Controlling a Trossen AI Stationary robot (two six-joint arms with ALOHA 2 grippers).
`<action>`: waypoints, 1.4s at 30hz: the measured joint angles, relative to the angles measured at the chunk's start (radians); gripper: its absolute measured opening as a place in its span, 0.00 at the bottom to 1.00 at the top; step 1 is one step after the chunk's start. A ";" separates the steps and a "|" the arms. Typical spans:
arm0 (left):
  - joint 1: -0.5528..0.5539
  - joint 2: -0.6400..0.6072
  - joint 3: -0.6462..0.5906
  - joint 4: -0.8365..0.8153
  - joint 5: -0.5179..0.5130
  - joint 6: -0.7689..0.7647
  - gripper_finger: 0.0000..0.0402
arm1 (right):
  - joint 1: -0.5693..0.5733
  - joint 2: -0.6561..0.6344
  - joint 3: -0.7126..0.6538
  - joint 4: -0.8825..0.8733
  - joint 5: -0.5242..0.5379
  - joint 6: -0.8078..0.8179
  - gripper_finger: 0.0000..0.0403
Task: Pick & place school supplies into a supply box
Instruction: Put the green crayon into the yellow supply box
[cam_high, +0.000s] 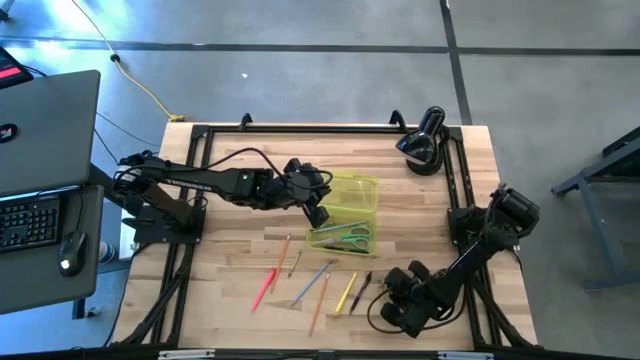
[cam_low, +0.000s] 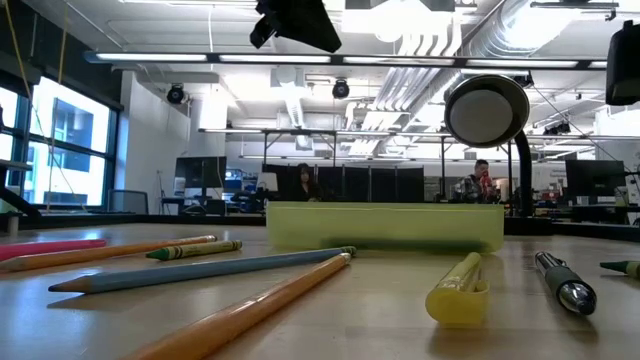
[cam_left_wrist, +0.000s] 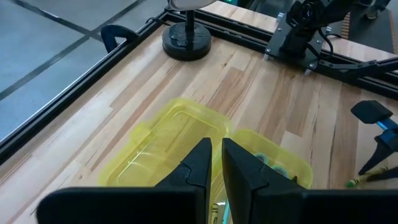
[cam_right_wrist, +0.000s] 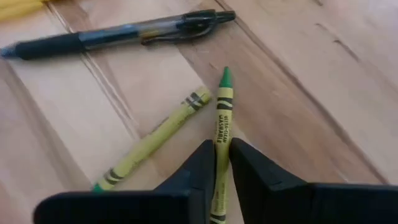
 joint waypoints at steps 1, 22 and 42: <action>0.000 0.000 0.000 0.000 0.000 0.000 0.17 | 0.000 0.000 0.000 -0.004 0.008 -0.010 0.07; 0.000 0.000 0.000 0.001 0.000 0.003 0.17 | -0.278 -0.273 -0.005 -0.032 0.359 -0.596 0.01; 0.000 0.000 0.000 -0.058 0.019 0.000 0.17 | -0.631 -0.176 -0.089 0.315 -0.039 -1.069 0.11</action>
